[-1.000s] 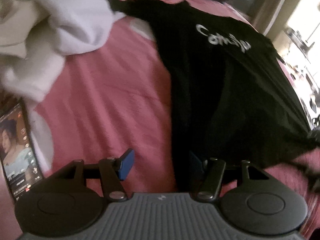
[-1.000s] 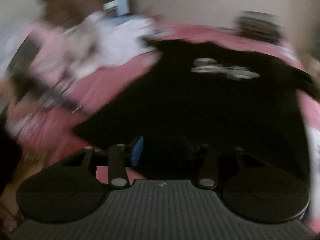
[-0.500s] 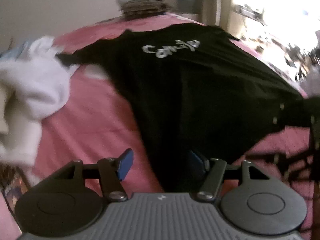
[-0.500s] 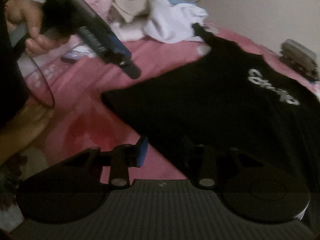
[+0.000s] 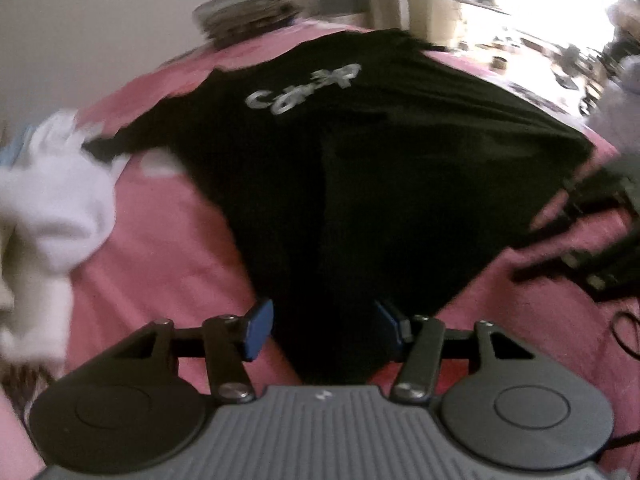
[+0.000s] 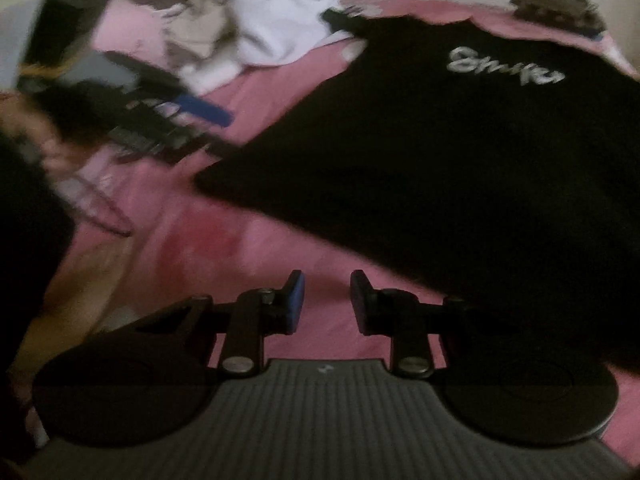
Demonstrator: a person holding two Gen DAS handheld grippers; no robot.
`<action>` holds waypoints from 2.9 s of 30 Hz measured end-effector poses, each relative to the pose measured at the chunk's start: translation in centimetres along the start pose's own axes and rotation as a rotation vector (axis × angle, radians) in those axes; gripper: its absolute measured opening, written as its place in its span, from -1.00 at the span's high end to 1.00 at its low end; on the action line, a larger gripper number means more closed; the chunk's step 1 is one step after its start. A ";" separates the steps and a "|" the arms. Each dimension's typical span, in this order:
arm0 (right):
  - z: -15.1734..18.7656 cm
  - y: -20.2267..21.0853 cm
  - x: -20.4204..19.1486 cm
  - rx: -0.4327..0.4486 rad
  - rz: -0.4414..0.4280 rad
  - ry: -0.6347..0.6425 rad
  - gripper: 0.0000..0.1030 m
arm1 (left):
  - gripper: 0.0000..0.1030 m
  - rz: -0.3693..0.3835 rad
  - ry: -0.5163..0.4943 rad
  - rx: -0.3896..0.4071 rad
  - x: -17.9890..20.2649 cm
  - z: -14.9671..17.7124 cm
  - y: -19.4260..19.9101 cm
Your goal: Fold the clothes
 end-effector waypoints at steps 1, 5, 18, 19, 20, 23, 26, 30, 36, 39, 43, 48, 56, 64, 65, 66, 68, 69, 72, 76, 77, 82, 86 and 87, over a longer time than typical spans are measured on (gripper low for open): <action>0.0 -0.2 -0.2 0.002 0.026 0.029 0.53 | -0.10 0.005 -0.026 0.005 0.7 -0.1 0.0; -0.2 -0.8 -1.1 0.010 0.132 0.143 0.55 | -0.10 0.056 -0.109 -0.004 3.4 0.0 -0.4; -0.9 -1.7 -1.9 -0.002 0.255 0.336 0.98 | 0.11 0.081 -0.243 -0.060 6.7 -0.3 -3.2; -0.9 -1.5 -2.0 -0.002 0.258 0.340 0.99 | 0.11 0.085 -0.242 -0.063 6.6 -0.3 -3.2; -1.0 -1.4 -2.1 0.002 0.259 0.344 0.99 | 0.11 0.089 -0.241 -0.067 6.6 -0.4 -3.2; -1.4 -0.7 -2.0 0.025 0.244 0.317 1.00 | 0.11 0.094 -0.250 -0.070 6.6 -0.8 -3.0; -2.2 0.4 -1.2 0.050 0.204 0.240 1.00 | 0.18 0.117 -0.238 -0.053 6.1 -1.3 -2.6; -2.7 1.5 -0.3 0.073 0.178 0.201 1.00 | 0.63 0.161 -0.208 -0.045 5.3 -1.9 -2.2; -4.2 2.3 1.9 0.117 0.168 0.159 1.00 | 0.82 0.172 -0.180 -0.026 3.5 -3.5 -1.6; -5.5 2.2 3.5 0.142 0.163 0.136 1.00 | 0.85 0.192 -0.110 -0.021 1.7 -4.6 -1.9; -7.0 1.1 5.3 0.153 0.162 0.135 1.00 | 0.86 0.167 -0.067 -0.011 0.2 -5.9 -2.7; -8.5 -0.8 6.9 0.152 0.182 0.167 1.00 | 0.86 0.085 -0.048 0.003 -0.9 -7.0 -4.1; -10.5 -3.0 8.8 0.173 0.203 0.160 1.00 | 0.87 0.005 0.009 0.025 -3.0 -8.1 -5.5; -11.1 -6.2 13.2 0.104 0.126 -0.037 0.95 | 0.64 -0.025 0.026 -0.045 -3.6 -7.8 -8.6; -10.8 -5.4 14.2 0.126 0.101 -0.099 0.90 | 0.49 -0.026 0.028 -0.042 -3.8 -7.7 -8.4; -10.4 -4.2 15.1 0.157 0.076 -0.168 0.70 | 0.17 -0.029 0.038 -0.038 -4.1 -7.5 -8.1; -9.1 -1.1 17.0 0.239 0.049 -0.306 0.31 | 0.02 -0.031 0.067 -0.018 -4.9 -7.2 -7.3; -8.2 0.5 17.7 0.274 0.056 -0.358 0.25 | 0.01 -0.031 0.081 -0.005 -5.3 -7.1 -6.8; -5.3 4.1 18.3 0.289 0.127 -0.409 0.24 | 0.01 0.000 0.090 0.037 -5.6 -7.2 -5.1; -1.8 6.4 17.1 0.219 0.237 -0.377 0.25 | 0.02 0.204 -0.017 0.039 -2.8 -7.8 -4.0; -1.2 6.3 16.4 0.194 0.261 -0.356 0.26 | 0.02 0.258 -0.057 0.031 -1.7 -7.9 -4.0; 0.5 5.6 14.7 0.101 0.343 -0.282 0.40 | 0.03 0.301 -0.265 0.006 4.4 -7.8 -5.0; 0.8 4.2 14.5 0.061 0.385 -0.236 0.45 | 0.04 0.268 -0.339 0.002 6.9 -7.0 -5.7; 0.9 4.0 14.4 0.048 0.398 -0.222 0.46 | 0.05 0.252 -0.355 0.002 7.4 -6.7 -5.8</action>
Point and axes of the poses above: each gripper's, at about its wrist camera, not at the fingertips, and y roughly against the way its jaws point, x to its right, z to its underside, the point moved 3 cm from there along -y, roughly the way its jaws point, and after that the axes turned 12 degrees about -x, right-handed, at the moved point
